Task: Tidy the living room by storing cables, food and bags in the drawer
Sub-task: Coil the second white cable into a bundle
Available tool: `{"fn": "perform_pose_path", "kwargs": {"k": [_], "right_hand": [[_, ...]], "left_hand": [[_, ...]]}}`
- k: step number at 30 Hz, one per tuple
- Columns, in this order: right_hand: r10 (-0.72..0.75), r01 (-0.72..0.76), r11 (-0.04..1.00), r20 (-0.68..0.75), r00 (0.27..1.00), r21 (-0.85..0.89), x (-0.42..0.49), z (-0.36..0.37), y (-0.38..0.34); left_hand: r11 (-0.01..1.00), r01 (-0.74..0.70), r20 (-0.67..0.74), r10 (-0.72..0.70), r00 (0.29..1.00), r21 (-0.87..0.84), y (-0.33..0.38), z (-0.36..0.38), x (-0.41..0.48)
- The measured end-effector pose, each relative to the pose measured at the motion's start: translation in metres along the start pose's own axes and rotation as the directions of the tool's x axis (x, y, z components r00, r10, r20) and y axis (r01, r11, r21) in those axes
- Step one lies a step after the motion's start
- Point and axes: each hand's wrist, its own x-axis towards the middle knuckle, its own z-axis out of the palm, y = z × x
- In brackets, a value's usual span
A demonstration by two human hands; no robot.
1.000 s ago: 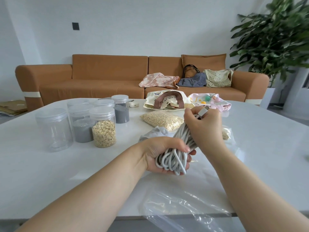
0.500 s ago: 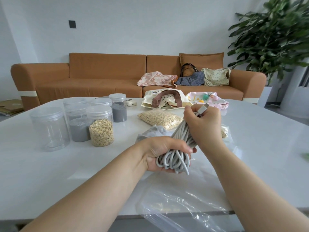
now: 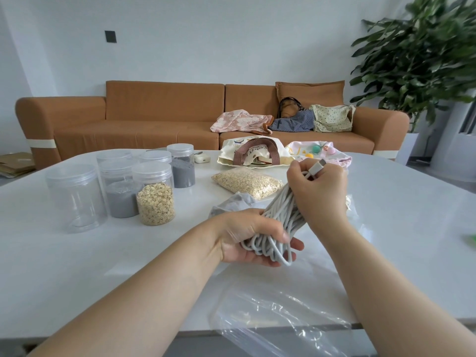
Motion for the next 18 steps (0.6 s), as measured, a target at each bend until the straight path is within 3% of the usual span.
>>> {"fn": "perform_pose_path", "kwargs": {"k": [8,12,18], "right_hand": [[-0.072,0.073,0.997,-0.025,0.997,0.037,-0.0039,0.0,-0.0054],[-0.08,0.082,0.995,-0.043,0.996,0.056,-0.0041,0.0,-0.0067],[-0.066,0.068,0.996,-0.031,0.997,0.066,-0.0036,0.001,-0.0059]], "left_hand": [[0.955,0.062,0.147,-0.019,0.989,-0.291,-0.0039,0.0011,-0.0012],[0.963,0.08,0.222,-0.022,0.975,-0.259,-0.0058,-0.0012,0.0002],[0.974,0.097,0.161,-0.065,0.985,-0.205,-0.0017,-0.0007,-0.001]]}}
